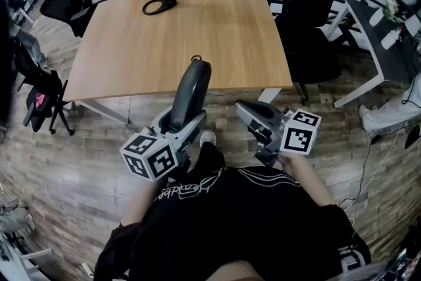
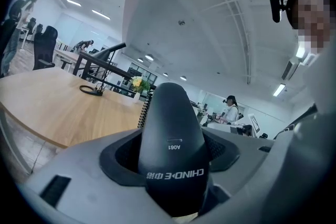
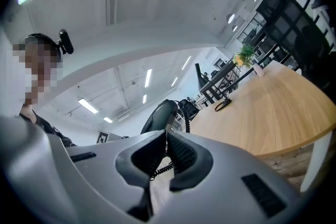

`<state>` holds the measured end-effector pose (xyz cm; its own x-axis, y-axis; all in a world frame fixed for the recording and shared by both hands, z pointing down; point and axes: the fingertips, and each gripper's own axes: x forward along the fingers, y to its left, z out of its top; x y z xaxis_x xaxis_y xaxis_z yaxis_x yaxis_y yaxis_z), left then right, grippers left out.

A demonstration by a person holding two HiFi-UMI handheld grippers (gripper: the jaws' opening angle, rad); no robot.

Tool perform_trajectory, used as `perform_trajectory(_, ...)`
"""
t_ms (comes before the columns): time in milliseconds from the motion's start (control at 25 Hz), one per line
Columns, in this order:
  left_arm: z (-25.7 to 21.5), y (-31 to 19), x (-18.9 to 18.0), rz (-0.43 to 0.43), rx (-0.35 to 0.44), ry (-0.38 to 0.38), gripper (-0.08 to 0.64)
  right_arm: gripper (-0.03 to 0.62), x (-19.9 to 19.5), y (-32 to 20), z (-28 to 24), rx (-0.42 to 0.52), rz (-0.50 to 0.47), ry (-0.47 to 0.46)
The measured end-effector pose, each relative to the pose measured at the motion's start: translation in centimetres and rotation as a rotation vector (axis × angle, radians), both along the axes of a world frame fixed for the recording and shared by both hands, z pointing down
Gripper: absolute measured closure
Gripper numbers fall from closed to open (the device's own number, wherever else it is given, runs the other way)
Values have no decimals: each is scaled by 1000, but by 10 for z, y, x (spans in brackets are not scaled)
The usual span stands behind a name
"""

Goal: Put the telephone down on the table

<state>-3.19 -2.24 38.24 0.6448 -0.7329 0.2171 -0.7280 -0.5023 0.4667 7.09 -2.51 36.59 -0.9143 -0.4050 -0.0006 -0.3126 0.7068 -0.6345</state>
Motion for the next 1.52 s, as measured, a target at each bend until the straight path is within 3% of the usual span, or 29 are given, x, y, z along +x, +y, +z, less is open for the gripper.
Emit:
perform_trajectory(760,30,-219,-97,-27,-86,-66,273,552,-86,-213,29,-117,1,-5)
perform_trajectory(1280,92,-317,-138,-48,-186,-147,273,552,-106,-286,66,-218,41,10)
perform_trajectory(1520,134,-328,-141,-66,-260,-163,273,552,-97,-292,81,-262,62,21)
